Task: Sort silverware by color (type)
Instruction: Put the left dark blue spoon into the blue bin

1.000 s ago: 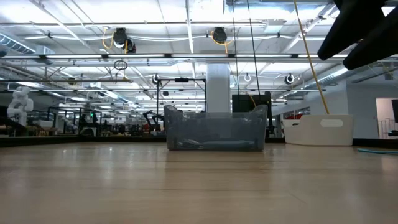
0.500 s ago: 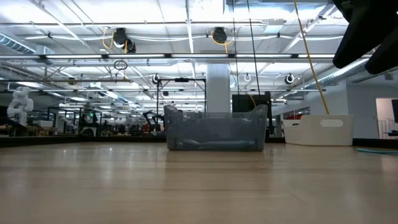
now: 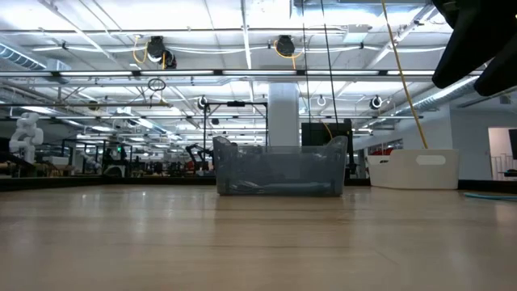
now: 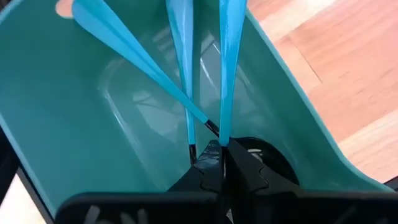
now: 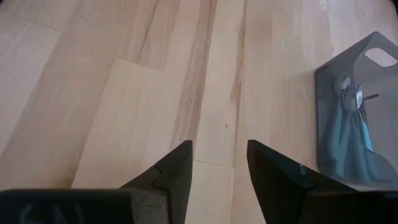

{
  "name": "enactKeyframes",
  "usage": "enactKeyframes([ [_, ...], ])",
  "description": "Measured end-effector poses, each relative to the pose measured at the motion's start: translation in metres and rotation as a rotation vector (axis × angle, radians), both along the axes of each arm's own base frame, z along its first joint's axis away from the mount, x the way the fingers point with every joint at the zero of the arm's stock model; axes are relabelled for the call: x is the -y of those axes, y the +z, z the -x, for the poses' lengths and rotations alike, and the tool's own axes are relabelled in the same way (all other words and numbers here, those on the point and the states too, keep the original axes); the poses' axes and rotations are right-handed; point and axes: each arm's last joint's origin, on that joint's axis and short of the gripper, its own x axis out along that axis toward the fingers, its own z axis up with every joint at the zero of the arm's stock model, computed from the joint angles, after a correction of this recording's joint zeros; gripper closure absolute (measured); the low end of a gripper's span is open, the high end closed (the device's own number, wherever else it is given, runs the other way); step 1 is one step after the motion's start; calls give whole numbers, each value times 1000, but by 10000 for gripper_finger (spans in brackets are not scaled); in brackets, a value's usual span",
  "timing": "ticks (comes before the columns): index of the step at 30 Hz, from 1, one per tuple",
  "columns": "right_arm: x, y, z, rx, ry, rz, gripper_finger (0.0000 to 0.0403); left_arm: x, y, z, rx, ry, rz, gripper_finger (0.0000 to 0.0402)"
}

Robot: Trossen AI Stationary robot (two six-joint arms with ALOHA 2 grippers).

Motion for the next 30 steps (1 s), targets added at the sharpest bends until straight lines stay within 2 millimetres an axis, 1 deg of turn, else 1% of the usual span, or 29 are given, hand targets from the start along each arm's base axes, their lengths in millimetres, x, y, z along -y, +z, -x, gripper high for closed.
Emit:
enactKeyframes([
  [5, 0, 0, 0, 0, 0, 0, 257, 0, 0, 0, -15, 11, 2, 396],
  [11, 0, 0, 0, 0, 0, 0, 257, -7, 12, -1, -129, 83, -40, 396],
  [15, 0, 0, 0, 0, 0, 1, 257, -4, 18, -3, -162, 104, 6, 396],
  [19, 0, 0, 0, -2, 6, 7, 257, -2, 16, 2, -174, 88, -15, 396],
  [24, 0, 0, 0, -5, 18, 18, 257, -1, 13, 1, -167, 81, -29, 396],
  [30, 0, 0, 0, -3, 22, 21, 257, 1, -2, -6, -153, 62, -84, 396],
])
